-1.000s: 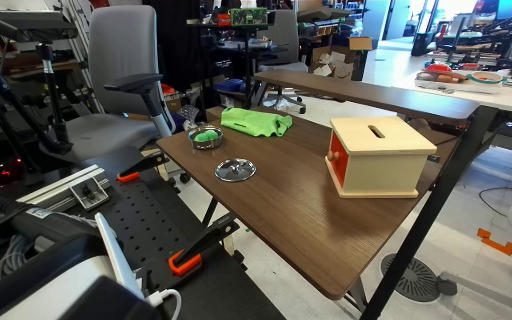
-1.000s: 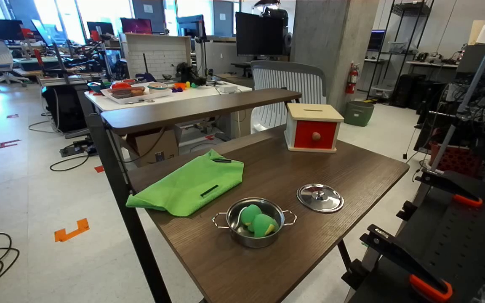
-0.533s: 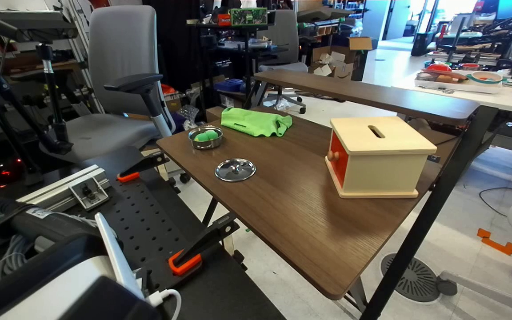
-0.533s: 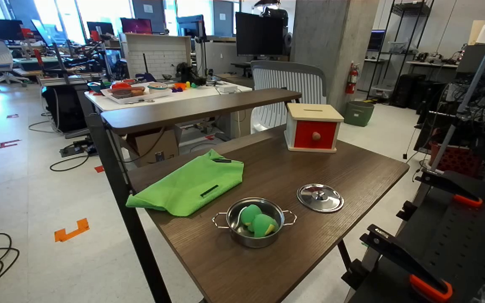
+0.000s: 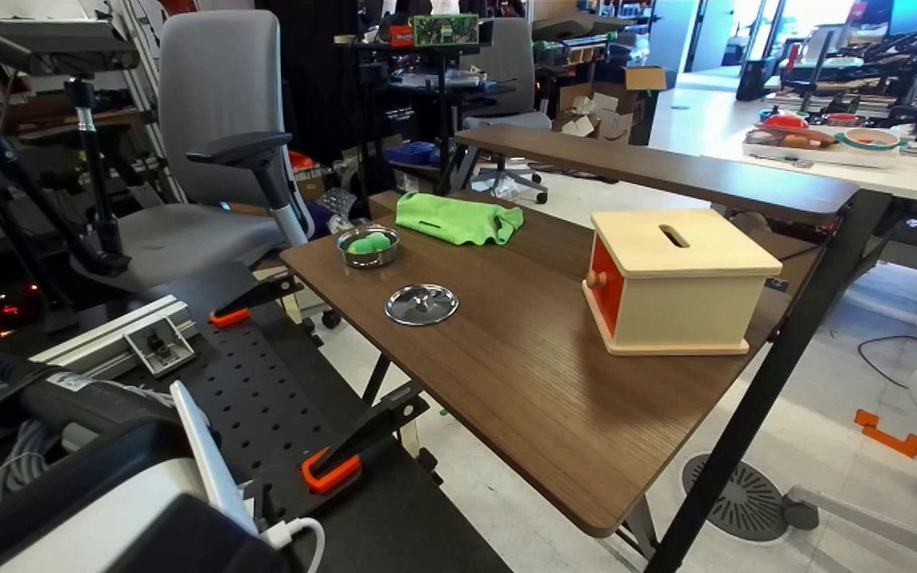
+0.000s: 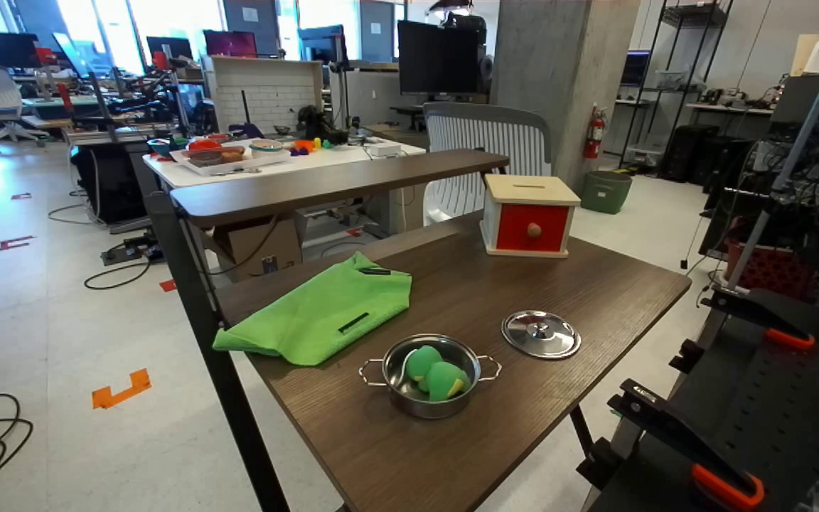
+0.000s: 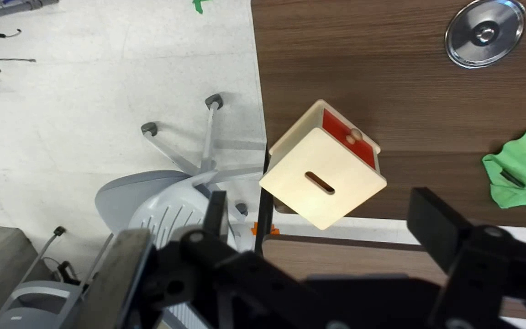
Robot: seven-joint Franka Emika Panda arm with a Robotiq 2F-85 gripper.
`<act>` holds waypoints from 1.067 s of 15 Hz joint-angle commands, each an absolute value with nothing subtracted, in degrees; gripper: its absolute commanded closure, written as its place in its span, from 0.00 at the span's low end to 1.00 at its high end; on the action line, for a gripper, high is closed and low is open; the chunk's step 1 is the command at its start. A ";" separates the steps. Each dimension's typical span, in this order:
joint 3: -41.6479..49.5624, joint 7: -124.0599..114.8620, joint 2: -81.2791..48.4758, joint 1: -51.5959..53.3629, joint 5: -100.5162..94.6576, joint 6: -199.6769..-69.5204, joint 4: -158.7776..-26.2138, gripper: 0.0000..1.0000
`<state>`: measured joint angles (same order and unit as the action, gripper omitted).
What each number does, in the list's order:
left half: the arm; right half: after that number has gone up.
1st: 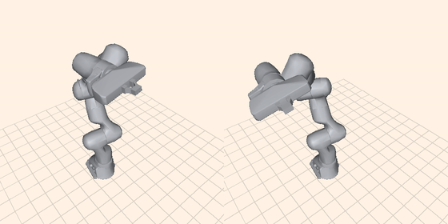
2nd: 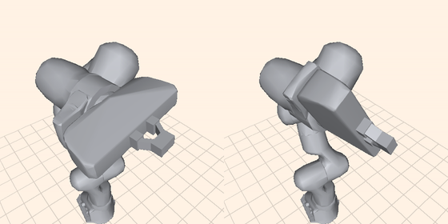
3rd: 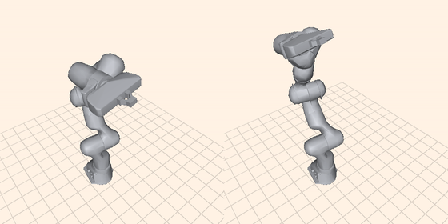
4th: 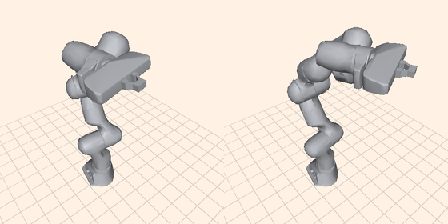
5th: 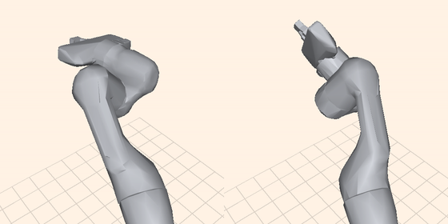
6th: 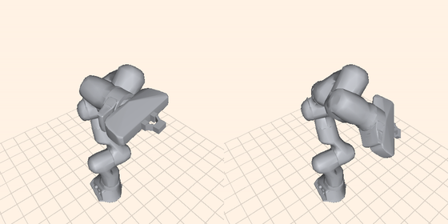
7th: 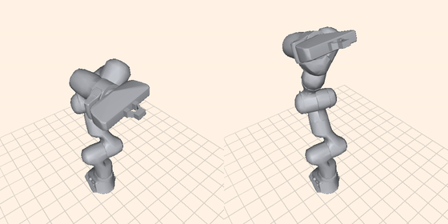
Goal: Move the green towel to the right
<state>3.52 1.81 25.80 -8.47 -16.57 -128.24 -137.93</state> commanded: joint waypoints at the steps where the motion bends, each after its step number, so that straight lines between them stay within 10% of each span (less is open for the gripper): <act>1: 2.73 2.09 15.26 -5.95 -15.19 -131.52 -132.64 0.00; 16: -4.38 25.14 -4.84 4.86 2.85 -135.08 -118.74 0.00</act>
